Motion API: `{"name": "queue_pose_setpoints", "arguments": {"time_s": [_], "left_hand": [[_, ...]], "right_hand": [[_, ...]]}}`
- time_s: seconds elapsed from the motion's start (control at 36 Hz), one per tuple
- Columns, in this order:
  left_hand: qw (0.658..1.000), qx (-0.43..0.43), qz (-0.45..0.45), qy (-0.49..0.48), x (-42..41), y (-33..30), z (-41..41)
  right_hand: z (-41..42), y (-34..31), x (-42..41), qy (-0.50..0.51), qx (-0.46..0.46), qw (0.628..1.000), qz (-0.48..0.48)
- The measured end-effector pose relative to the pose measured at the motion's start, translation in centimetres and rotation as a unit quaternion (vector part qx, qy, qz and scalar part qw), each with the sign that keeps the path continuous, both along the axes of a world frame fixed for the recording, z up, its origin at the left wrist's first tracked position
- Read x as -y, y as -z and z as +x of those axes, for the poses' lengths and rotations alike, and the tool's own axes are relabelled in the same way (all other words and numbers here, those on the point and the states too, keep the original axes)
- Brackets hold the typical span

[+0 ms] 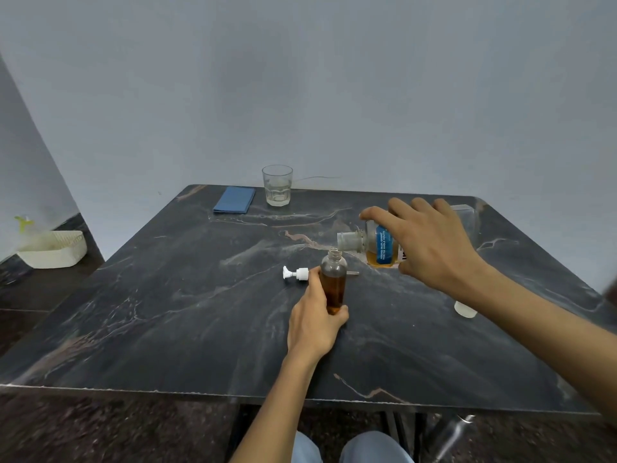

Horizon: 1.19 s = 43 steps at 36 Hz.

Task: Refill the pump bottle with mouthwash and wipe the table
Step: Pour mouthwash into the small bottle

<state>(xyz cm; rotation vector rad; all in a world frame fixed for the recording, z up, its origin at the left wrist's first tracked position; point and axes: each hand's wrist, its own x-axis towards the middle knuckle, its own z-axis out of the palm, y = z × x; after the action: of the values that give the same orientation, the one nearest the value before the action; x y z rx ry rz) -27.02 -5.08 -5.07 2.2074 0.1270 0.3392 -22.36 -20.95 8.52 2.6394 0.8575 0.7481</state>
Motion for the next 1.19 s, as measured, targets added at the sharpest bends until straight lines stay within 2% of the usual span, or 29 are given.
{"name": "queue_pose_setpoints", "arguments": {"time_s": [1.19], "left_hand": [[1.0, -0.009, -0.007, 0.007, -0.07, -0.11, -0.23]], "right_hand": [[-0.29, -0.28, -0.05, 0.003, 0.001, 1.0, -0.004]]}}
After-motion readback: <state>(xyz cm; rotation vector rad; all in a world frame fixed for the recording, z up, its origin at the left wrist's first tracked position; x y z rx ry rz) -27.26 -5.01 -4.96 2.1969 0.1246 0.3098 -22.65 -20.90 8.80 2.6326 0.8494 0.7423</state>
